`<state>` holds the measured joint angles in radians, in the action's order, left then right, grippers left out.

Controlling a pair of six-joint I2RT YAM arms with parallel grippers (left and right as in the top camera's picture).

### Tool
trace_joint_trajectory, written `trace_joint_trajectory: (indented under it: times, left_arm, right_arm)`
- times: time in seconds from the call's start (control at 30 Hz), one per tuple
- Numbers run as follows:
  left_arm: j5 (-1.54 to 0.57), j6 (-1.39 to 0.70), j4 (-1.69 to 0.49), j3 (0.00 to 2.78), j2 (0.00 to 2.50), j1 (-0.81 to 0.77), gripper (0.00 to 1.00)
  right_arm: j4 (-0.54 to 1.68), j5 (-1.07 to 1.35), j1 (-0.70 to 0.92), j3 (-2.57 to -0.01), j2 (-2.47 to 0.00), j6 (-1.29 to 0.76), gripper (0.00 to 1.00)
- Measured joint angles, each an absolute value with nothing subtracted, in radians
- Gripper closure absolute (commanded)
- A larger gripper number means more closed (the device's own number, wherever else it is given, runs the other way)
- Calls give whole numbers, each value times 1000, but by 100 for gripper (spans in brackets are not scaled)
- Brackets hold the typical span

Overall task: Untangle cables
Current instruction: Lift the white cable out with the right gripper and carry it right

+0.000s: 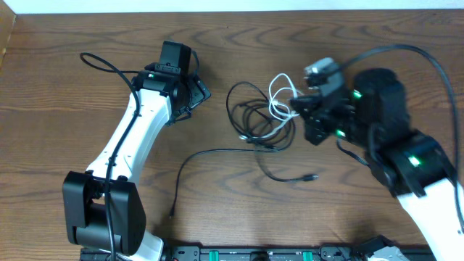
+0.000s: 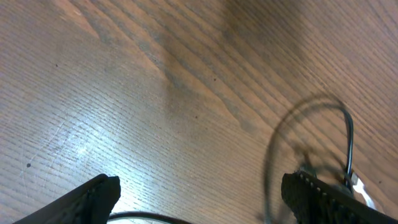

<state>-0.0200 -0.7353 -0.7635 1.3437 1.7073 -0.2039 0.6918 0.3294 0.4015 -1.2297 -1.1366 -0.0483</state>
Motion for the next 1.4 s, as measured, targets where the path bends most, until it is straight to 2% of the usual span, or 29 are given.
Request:
trace_joint_trajectory:
  times: [0.13, 0.33, 0.53, 0.8, 1.07, 1.23, 1.4]
  left_arm:
    - [-20, -735, -763, 1344, 1707, -204, 10]
    - [-20, -736, -763, 1344, 1707, -204, 10]
    - [-20, -735, -763, 1344, 1707, -204, 10]
    - [-20, -735, -763, 1344, 1707, -204, 10]
    - [-20, -736, -763, 1344, 1707, -204, 10]
    - [-20, -735, -763, 1344, 1707, -204, 10]
    - [-20, -736, -763, 1344, 1707, -204, 10]
  right_arm:
    - [720, 185, 360, -1230, -1051, -92, 99]
    - [735, -7, 319, -1230, -1068, -186, 99]
    - [784, 131, 367, -1230, -1226, -140, 99]
    - [721, -215, 416, -1230, -1439, -147, 99]
    - [577, -626, 416, -1283, -1336, -128, 99]
    - [536, -607, 416, -1321, -1196, -76, 99]
    - [488, -575, 413, -1323, -1174, 19, 99]
